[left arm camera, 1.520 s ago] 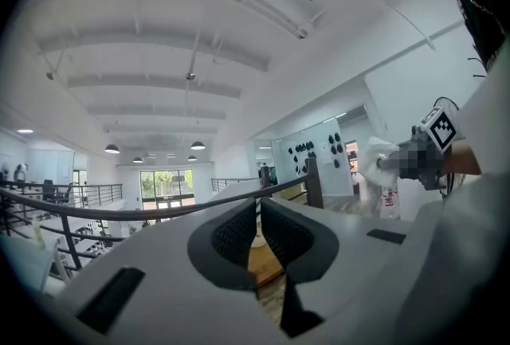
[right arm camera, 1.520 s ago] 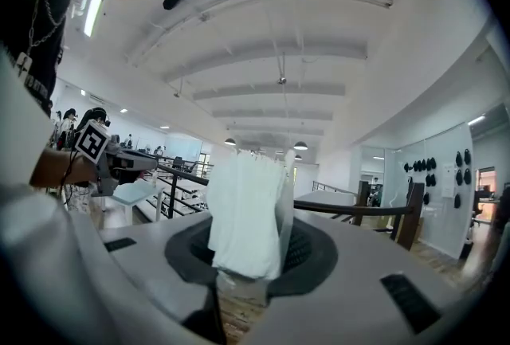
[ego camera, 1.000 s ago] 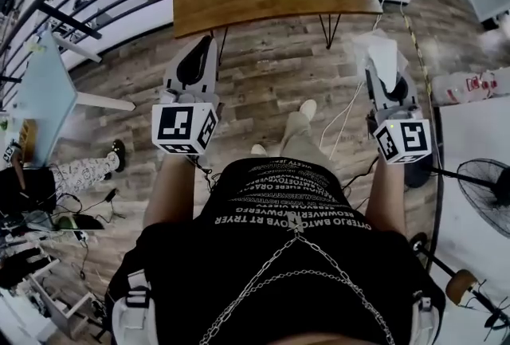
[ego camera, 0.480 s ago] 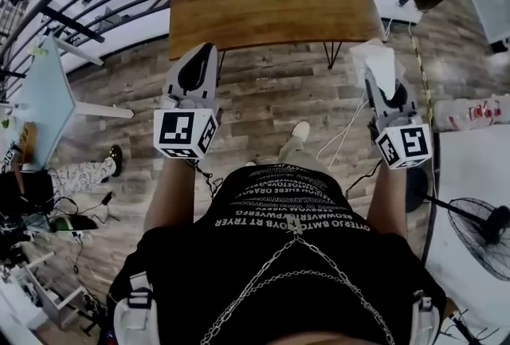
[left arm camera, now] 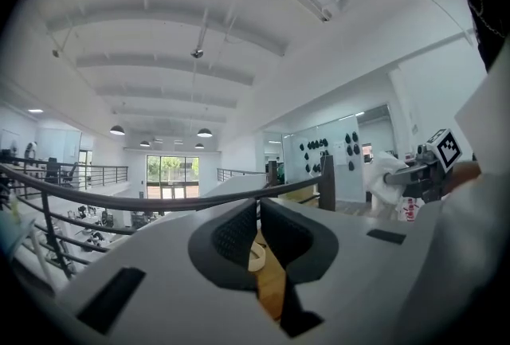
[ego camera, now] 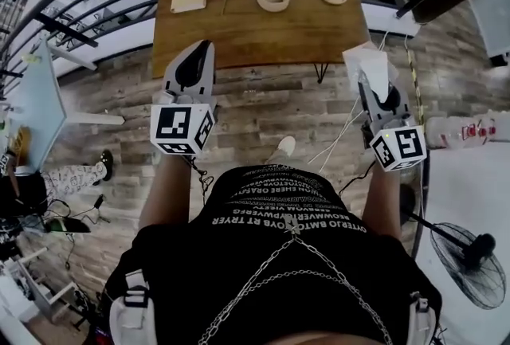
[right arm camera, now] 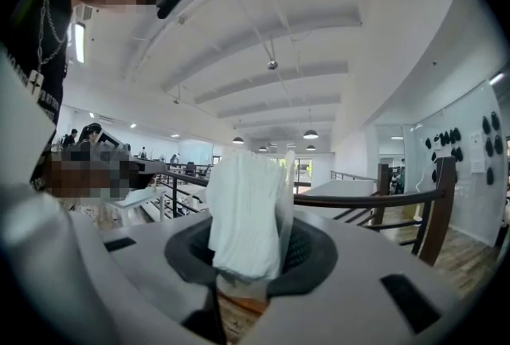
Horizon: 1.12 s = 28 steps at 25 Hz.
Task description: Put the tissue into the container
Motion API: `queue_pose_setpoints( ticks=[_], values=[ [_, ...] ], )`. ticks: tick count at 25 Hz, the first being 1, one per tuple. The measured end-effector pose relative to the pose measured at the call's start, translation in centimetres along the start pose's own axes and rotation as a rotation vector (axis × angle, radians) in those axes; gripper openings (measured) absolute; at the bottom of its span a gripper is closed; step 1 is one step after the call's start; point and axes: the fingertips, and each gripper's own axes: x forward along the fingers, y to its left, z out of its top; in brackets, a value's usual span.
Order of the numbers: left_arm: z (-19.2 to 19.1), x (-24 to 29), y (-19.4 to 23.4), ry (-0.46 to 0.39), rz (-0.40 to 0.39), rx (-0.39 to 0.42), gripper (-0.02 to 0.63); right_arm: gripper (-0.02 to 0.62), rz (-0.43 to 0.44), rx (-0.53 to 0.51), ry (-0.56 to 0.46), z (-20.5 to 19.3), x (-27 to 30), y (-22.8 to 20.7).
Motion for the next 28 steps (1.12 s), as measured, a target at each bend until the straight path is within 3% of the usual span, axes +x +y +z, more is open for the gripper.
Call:
queue_pose_setpoints(
  ticks=[8,18,28],
  values=[
    [0.8,3.2,-1.8,0.010,0.056,0.012,0.038,0.120,0.055,0.033,0.000,-1.0,1.7,-5.5],
    [-0.9,4.8,-3.3,0.037,0.055,0.031,0.038,0.120,0.083,0.031,-0.016,-0.4,4.4,-7.8],
    [-1.9,9.3,0.8,0.056,0.100,-0.008,0.038,0.120,0.115,0.035,0.043,-1.1,9.4,-9.2]
  ],
)
